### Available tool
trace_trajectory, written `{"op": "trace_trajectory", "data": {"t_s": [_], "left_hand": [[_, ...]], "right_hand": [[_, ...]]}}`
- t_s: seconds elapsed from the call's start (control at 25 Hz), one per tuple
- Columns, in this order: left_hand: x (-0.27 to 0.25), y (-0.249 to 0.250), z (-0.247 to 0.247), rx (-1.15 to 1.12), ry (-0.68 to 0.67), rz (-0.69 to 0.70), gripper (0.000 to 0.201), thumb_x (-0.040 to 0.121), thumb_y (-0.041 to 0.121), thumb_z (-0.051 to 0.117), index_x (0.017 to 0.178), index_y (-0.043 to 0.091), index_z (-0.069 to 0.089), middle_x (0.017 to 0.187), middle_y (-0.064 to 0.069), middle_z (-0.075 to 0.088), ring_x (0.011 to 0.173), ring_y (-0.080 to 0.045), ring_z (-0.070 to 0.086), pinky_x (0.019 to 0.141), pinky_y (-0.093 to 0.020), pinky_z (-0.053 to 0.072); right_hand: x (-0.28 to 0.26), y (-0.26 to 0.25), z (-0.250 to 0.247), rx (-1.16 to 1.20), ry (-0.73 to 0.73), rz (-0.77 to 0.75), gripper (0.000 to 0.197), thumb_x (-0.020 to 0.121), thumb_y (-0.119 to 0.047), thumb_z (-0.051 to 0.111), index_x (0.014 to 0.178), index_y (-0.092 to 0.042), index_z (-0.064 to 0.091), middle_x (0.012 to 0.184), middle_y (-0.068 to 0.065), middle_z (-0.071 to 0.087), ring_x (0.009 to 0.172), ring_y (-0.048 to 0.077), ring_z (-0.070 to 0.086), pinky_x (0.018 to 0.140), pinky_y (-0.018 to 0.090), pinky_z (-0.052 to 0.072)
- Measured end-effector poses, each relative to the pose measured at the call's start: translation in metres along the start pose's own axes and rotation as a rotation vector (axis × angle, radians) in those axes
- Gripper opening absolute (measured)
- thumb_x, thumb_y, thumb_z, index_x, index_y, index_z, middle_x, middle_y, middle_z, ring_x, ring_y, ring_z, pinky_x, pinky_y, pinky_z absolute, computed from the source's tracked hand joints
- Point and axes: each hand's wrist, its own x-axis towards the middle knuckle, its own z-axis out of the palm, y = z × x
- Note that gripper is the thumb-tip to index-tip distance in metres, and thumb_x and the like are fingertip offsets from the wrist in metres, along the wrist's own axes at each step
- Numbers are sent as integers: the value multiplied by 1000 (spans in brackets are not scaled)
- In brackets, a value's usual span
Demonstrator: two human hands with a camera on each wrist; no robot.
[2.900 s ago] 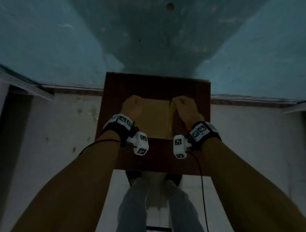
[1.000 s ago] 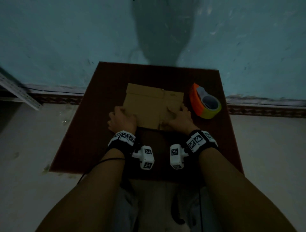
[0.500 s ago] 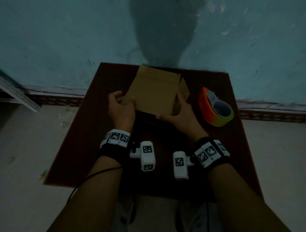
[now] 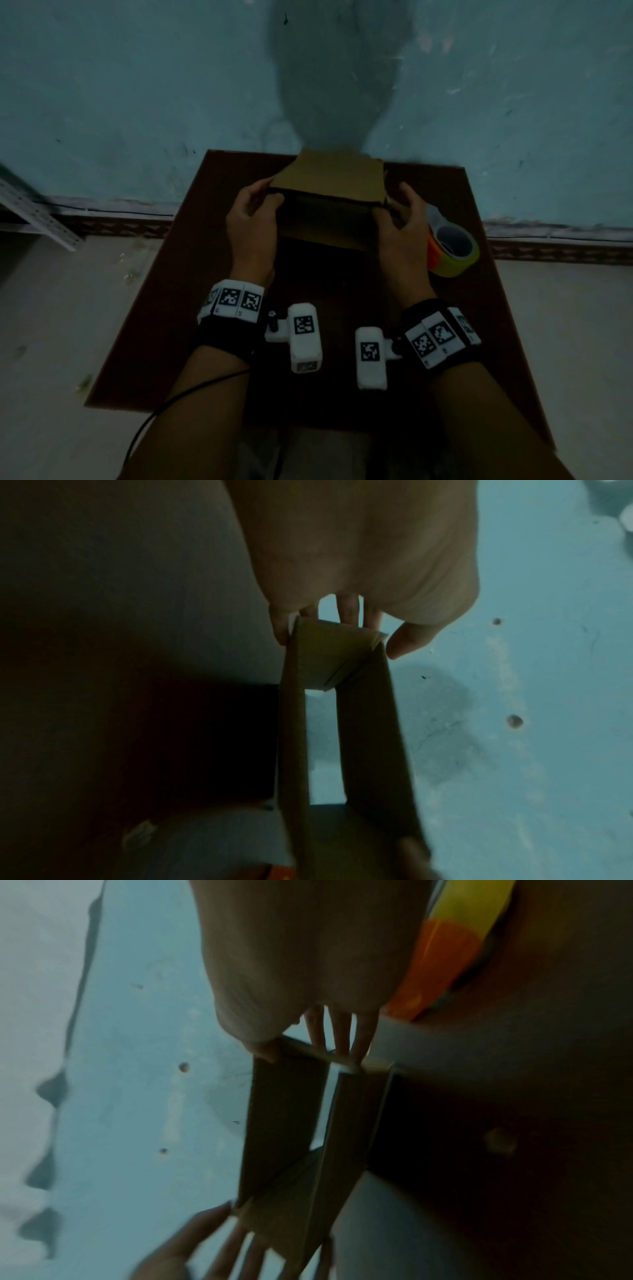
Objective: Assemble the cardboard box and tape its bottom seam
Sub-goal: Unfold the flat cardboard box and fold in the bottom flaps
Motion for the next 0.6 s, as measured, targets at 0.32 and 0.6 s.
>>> {"op": "trace_trajectory", "data": {"t_s": [0.32, 0.6], "left_hand": [[-8, 12, -2, 83, 26, 251, 42, 97, 20, 71, 140, 24, 68, 127, 6, 71, 115, -2, 66, 91, -13, 54], [-11, 12, -1, 162, 17, 175, 50, 100, 35, 66, 149, 29, 61, 129, 3, 56, 114, -3, 59, 95, -16, 50]], "right_hand": [[-12, -31, 4, 158, 119, -45, 32, 106, -21, 63, 138, -20, 63, 125, -7, 71, 105, -11, 69, 89, 16, 59], [-16, -36, 7, 13, 18, -70, 42, 108, -29, 62, 150, -26, 61, 121, -25, 68, 111, -18, 64, 94, 12, 55]]}}
